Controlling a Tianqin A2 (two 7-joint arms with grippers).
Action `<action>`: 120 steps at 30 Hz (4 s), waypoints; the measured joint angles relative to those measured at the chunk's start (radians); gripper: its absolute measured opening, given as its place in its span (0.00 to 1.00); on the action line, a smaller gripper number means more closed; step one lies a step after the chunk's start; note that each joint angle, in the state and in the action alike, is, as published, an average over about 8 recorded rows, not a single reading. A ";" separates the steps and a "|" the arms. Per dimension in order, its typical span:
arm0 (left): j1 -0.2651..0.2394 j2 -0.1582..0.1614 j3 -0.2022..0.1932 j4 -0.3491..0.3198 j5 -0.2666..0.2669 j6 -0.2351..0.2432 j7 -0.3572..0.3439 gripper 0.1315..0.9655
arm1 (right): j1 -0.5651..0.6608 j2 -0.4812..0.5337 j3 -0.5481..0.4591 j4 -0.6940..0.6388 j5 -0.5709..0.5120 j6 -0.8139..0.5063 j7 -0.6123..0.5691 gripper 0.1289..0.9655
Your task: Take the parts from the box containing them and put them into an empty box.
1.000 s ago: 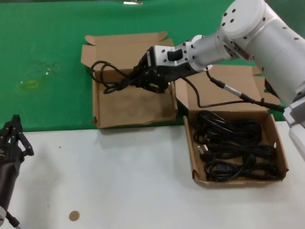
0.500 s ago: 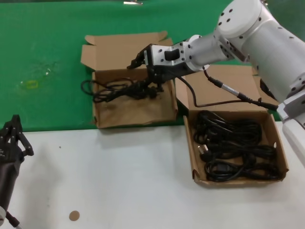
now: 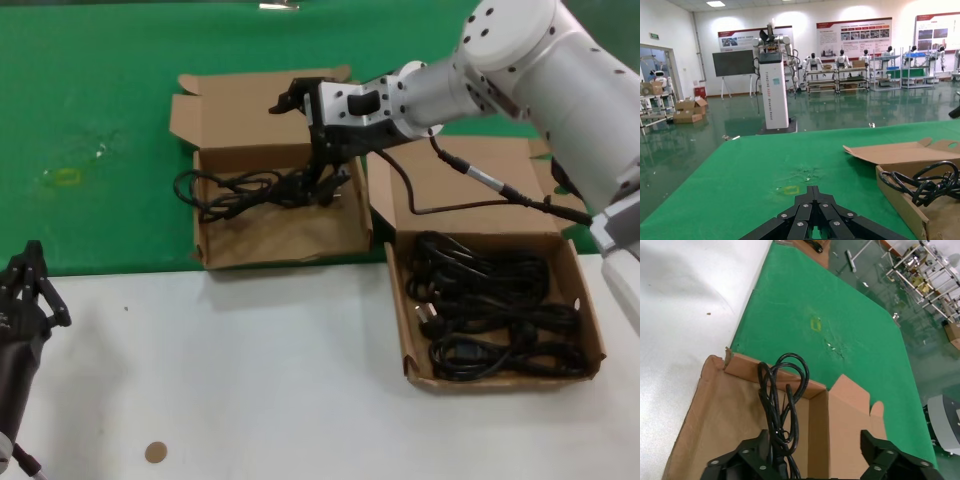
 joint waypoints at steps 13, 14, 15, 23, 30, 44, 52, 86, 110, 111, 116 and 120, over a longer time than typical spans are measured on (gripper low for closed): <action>0.000 0.000 0.000 0.000 0.000 0.000 0.000 0.03 | -0.051 0.021 0.015 0.072 0.013 0.021 0.037 0.78; 0.000 0.000 0.000 0.000 0.000 0.000 0.000 0.04 | -0.064 0.023 0.021 0.084 0.017 0.029 0.041 0.81; 0.000 0.000 0.000 0.000 0.000 0.000 0.000 0.05 | -0.078 0.025 0.026 0.097 0.022 0.038 0.046 0.83; 0.000 0.000 0.000 0.000 0.000 0.000 0.000 0.08 | -0.210 0.046 0.078 0.220 0.068 0.123 0.092 0.94; 0.000 0.000 0.000 0.000 0.000 0.000 0.000 0.21 | -0.339 0.066 0.129 0.340 0.114 0.206 0.137 0.97; 0.000 0.000 0.000 0.000 0.000 0.000 0.001 0.56 | -0.597 0.106 0.231 0.579 0.204 0.371 0.226 1.00; 0.000 0.000 0.000 0.000 0.000 0.000 0.000 0.72 | -0.744 0.128 0.289 0.716 0.256 0.466 0.277 1.00; 0.000 0.000 0.000 0.000 0.000 0.000 0.000 1.00 | -1.333 0.220 0.521 1.263 0.462 0.843 0.482 1.00; 0.000 0.000 0.000 0.000 0.000 0.000 0.000 1.00 | -1.343 0.221 0.525 1.272 0.466 0.849 0.485 1.00; 0.000 0.000 0.000 0.000 0.000 0.000 0.000 1.00 | -1.343 0.221 0.525 1.272 0.466 0.849 0.485 1.00; 0.000 0.000 0.000 0.000 0.000 0.000 0.000 1.00 | -1.343 0.221 0.525 1.272 0.466 0.849 0.485 1.00; 0.000 0.000 0.000 0.000 0.000 0.000 0.000 1.00 | -1.343 0.221 0.525 1.272 0.466 0.849 0.485 1.00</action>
